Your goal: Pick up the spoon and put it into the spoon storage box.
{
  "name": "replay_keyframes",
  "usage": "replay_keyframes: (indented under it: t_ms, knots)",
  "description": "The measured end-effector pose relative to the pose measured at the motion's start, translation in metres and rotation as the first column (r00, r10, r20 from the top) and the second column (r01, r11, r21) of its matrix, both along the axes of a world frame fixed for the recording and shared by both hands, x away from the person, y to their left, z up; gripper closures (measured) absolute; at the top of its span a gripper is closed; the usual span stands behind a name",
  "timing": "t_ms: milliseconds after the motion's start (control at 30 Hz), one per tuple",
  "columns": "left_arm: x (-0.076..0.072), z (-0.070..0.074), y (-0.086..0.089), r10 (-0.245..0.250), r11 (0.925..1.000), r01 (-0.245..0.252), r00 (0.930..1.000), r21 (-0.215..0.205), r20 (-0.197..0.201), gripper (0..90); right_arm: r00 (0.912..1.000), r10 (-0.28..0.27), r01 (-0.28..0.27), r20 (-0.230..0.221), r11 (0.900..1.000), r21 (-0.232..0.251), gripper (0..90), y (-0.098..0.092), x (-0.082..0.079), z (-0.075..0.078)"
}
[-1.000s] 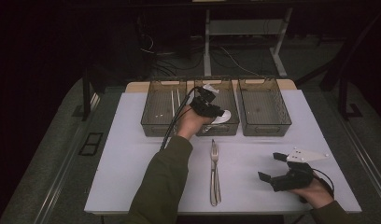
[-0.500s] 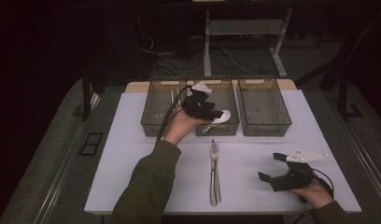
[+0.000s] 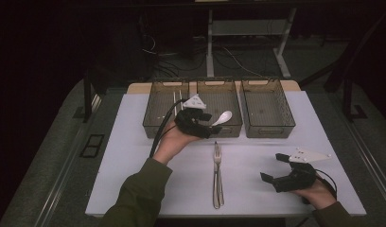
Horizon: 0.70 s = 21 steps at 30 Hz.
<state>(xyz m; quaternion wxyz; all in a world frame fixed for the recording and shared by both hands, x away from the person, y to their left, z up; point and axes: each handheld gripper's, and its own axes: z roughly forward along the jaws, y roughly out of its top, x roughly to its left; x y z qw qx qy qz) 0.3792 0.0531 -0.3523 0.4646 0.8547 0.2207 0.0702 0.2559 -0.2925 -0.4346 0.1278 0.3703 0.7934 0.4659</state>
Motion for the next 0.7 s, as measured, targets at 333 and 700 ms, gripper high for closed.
replay_keyframes:
  t_ms: [333,700]
  knots:
    - [-0.033,-0.022,0.035,0.037,0.999,-0.037,0.9993,-0.025,-0.006,25.2,0.9999,0.008,-0.008,-0.011,1.0,-0.006,1.9,0.001,-0.001,-0.001]
    - [-0.059,-0.041,0.068,0.085,0.9946,-0.084,0.9962,-0.061,0.016,13.2,0.9999,0.005,-0.005,-0.015,1.0,-0.012,1.9,0.001,-0.001,-0.001]
